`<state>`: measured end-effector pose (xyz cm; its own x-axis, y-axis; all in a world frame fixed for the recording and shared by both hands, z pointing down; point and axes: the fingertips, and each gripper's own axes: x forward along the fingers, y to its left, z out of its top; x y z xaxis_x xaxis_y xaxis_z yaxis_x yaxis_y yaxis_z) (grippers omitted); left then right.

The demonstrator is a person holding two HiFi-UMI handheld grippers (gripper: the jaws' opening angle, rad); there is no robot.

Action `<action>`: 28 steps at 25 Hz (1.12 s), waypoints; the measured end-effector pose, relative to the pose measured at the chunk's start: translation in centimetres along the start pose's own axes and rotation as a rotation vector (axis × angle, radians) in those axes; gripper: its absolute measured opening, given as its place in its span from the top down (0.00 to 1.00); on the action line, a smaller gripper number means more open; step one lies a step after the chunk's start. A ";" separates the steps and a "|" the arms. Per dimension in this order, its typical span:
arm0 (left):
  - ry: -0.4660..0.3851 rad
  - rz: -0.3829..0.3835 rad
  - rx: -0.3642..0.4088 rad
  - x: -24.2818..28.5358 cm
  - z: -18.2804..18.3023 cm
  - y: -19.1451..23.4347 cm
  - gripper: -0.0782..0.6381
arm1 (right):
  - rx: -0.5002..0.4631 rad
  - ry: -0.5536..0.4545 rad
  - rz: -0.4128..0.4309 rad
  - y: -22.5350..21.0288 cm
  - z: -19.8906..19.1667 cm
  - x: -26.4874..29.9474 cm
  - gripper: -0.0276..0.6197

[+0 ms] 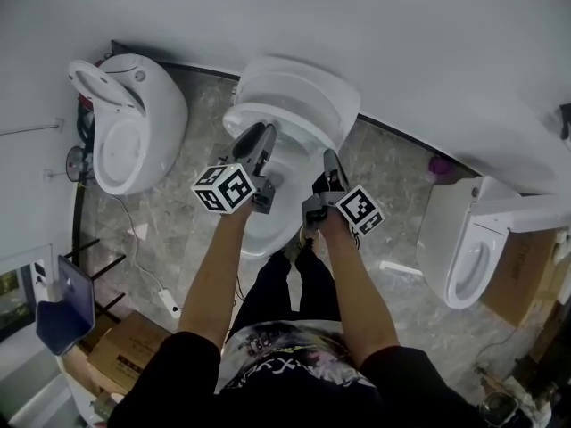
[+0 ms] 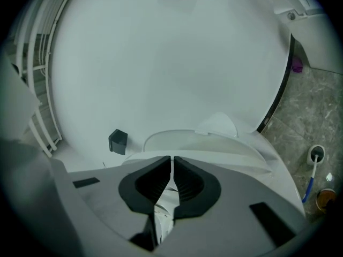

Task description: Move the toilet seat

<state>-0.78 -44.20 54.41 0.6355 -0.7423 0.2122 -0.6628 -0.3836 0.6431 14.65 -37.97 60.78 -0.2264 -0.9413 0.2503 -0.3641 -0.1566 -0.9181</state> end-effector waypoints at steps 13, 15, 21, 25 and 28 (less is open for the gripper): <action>0.067 0.020 0.141 4.8 0.7 2.2 0.70 | -0.044 -0.027 -0.017 -1.0 3.6 5.2 0.95; 0.070 0.022 0.150 5.2 0.8 2.4 0.71 | -0.047 -0.011 -0.024 -1.4 3.1 5.4 0.95; 0.056 0.025 0.225 4.7 1.8 1.9 0.75 | -0.194 0.002 0.037 2.1 3.6 5.9 0.95; 0.039 0.021 0.293 3.0 3.5 0.8 0.78 | -0.332 0.035 0.107 6.0 3.7 5.6 0.95; 0.023 0.000 0.358 1.1 5.7 -1.3 0.78 | -0.516 0.059 0.158 10.0 4.0 4.5 0.95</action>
<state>-1.51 -47.72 49.62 0.6415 -0.7314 0.2313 -0.7571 -0.5548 0.3451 13.65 -44.99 51.51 -0.3592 -0.9208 0.1519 -0.7145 0.1666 -0.6795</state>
